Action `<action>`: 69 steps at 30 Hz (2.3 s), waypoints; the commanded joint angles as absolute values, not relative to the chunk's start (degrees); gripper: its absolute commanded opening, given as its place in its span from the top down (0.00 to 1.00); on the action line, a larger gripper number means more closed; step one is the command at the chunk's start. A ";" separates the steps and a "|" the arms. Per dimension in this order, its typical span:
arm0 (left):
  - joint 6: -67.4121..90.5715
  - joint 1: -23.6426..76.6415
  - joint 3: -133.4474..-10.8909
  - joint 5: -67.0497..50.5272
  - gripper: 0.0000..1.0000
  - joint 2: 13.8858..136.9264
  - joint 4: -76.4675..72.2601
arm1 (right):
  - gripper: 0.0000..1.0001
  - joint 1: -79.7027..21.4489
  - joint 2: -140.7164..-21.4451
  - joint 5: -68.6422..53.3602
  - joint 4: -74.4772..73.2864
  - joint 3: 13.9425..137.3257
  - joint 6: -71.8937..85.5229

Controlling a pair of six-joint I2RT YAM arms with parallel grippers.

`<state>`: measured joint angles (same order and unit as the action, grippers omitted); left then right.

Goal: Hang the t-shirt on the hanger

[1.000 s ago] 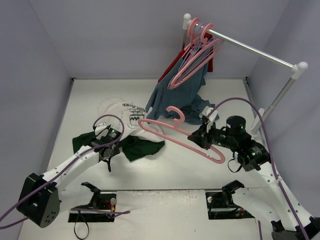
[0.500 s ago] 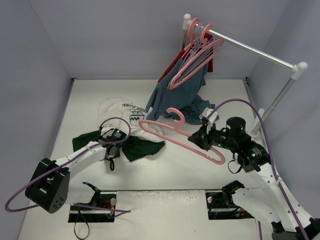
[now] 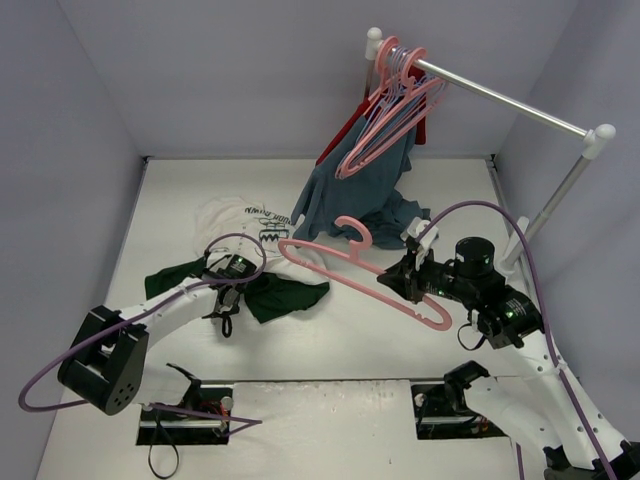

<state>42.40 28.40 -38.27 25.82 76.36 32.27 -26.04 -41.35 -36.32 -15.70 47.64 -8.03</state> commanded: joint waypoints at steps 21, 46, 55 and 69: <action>29.85 27.34 -50.58 25.44 1.00 72.46 34.07 | 1.00 -26.60 -42.73 -40.29 -11.81 48.71 -10.60; 13.45 19.11 -78.10 -5.37 1.00 77.70 53.79 | 1.00 -40.09 -63.83 -32.52 -8.10 64.33 -24.72; 11.35 19.05 -79.66 -5.76 1.00 77.15 53.81 | 1.00 -43.48 -68.13 -32.37 -5.24 66.16 -24.74; 6.87 14.63 -92.11 -3.53 1.00 78.35 58.46 | 1.00 -43.77 -65.52 -35.51 -0.62 67.32 -22.11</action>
<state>9.43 15.80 -87.80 -4.93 78.83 57.11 -43.22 -68.30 -33.02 -6.60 63.83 -23.01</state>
